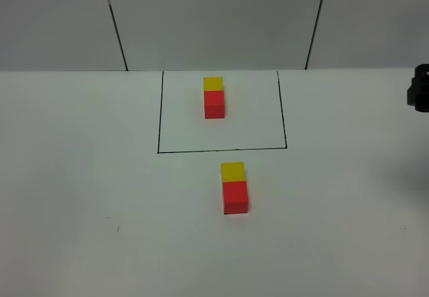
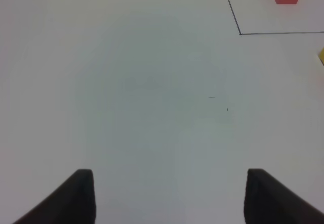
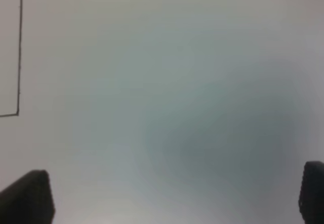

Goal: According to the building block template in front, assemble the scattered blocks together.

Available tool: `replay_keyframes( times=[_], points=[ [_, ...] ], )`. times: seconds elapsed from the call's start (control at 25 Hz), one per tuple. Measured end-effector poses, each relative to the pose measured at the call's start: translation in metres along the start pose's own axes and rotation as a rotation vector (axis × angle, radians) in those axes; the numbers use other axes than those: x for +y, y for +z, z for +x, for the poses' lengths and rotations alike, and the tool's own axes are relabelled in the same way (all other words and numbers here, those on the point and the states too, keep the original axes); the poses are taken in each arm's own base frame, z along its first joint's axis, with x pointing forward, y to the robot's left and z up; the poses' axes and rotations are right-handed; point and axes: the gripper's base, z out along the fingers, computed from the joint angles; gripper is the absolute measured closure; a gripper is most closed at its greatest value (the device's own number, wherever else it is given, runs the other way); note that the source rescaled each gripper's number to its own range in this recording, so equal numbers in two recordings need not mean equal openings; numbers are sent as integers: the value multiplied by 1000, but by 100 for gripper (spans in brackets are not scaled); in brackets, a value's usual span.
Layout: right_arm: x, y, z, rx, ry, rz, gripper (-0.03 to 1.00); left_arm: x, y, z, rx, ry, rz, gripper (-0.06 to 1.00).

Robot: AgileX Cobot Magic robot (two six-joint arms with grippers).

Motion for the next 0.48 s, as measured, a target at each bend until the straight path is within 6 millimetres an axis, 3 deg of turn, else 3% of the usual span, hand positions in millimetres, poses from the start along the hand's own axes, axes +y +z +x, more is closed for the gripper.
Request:
replay_keyframes(
  times=[0.2,0.48],
  points=[
    [-3,-55,30,-70,-31,-4,-3,0,0,0,0,0,0,54],
    [-17,-100,103,-89,-51,28,-3,0,0,0,0,0,0,54]
  ],
)
